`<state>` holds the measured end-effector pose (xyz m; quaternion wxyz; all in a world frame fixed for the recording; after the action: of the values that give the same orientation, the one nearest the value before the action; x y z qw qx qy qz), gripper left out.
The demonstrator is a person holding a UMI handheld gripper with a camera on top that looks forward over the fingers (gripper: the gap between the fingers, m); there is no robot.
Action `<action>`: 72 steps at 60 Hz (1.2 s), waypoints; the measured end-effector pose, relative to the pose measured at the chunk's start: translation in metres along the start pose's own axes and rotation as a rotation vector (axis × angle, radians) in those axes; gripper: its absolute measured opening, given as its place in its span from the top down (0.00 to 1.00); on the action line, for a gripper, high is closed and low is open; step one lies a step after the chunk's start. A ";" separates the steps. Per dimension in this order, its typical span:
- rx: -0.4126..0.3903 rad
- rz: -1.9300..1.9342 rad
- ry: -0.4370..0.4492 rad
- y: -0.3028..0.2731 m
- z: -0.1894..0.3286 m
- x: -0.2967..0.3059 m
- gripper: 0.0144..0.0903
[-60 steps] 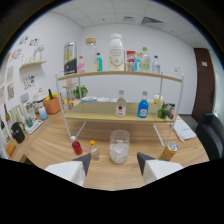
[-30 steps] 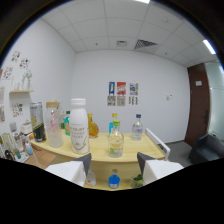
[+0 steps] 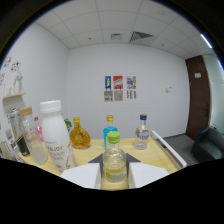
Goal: Make me a cup of Vodka Sunrise.
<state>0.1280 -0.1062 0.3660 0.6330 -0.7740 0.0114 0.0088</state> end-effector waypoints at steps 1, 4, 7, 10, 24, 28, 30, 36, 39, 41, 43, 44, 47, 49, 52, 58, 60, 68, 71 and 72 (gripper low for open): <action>0.001 -0.004 0.003 0.000 0.000 0.000 0.70; 0.003 -0.018 -0.004 0.000 -0.002 -0.001 0.71; 0.000 -0.016 -0.016 0.000 -0.004 -0.003 0.71; 0.003 -0.020 -0.025 -0.001 -0.008 -0.003 0.72; 0.067 -0.003 -0.040 -0.012 -0.061 0.002 0.72; 0.073 0.012 -0.047 -0.001 -0.078 0.003 0.72; 0.069 0.011 -0.046 0.008 -0.086 0.003 0.72; 0.023 0.013 -0.048 0.049 -0.098 0.000 0.72; -0.009 0.010 -0.050 0.073 -0.100 -0.001 0.72; -0.037 0.003 -0.039 0.091 -0.099 0.000 0.72; -0.070 -0.008 -0.038 0.110 -0.097 -0.002 0.72; -0.084 -0.013 -0.034 0.119 -0.096 -0.002 0.72; -0.127 -0.043 -0.022 0.146 -0.093 -0.002 0.72; -0.154 -0.075 -0.016 0.161 -0.089 -0.002 0.72; -0.187 -0.139 -0.003 0.181 -0.085 -0.001 0.72; -0.231 -0.311 0.012 0.212 -0.079 0.000 0.72; -0.243 -0.372 0.015 0.218 -0.078 -0.001 0.72; -0.246 -0.658 0.018 0.226 -0.072 -0.002 0.72; -0.233 -0.782 0.011 0.225 -0.069 -0.005 0.73; -0.230 -0.825 0.009 0.225 -0.068 -0.005 0.72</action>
<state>0.1165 -0.2176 0.1596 0.4931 -0.7792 -0.2975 -0.2475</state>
